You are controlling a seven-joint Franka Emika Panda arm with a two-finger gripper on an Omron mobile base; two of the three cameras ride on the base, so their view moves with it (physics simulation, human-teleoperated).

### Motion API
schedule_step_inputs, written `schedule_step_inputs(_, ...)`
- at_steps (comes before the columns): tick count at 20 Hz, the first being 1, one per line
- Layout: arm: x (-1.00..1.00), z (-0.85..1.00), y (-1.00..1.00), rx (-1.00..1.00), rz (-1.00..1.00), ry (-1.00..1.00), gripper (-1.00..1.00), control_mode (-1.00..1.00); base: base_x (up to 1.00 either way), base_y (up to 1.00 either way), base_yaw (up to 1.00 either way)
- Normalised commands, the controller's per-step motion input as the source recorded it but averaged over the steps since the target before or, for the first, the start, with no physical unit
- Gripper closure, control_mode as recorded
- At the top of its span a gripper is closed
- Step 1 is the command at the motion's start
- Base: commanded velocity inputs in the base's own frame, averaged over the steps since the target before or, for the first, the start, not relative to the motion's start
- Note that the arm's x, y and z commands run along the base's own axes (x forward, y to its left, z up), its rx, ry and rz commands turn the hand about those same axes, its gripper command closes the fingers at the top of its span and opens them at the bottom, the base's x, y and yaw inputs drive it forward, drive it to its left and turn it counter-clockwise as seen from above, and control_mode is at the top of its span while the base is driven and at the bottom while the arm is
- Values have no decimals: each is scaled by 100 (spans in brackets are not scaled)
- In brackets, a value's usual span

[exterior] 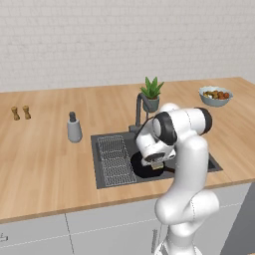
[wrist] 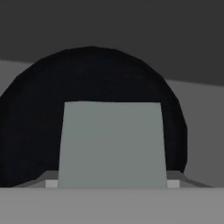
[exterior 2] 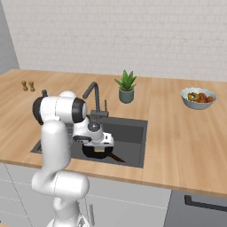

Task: Pick the pan and sponge and place them into the sink. Then turn on the water.

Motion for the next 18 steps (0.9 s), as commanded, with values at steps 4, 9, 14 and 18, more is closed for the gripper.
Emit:
schedule_step_inputs(4,0,-2,0,0,0,0,-100,-100,0,0,0)
schedule_step_inputs(9,0,0,0,0,0,0,-100,-100,0,0,0)
schedule_step_inputs(14,0,4,-3,1,0,-2,-100,-100,0,0,0)
schedule_step_inputs(18,0,22,-8,4,0,-5,-100,-100,0,0,0)
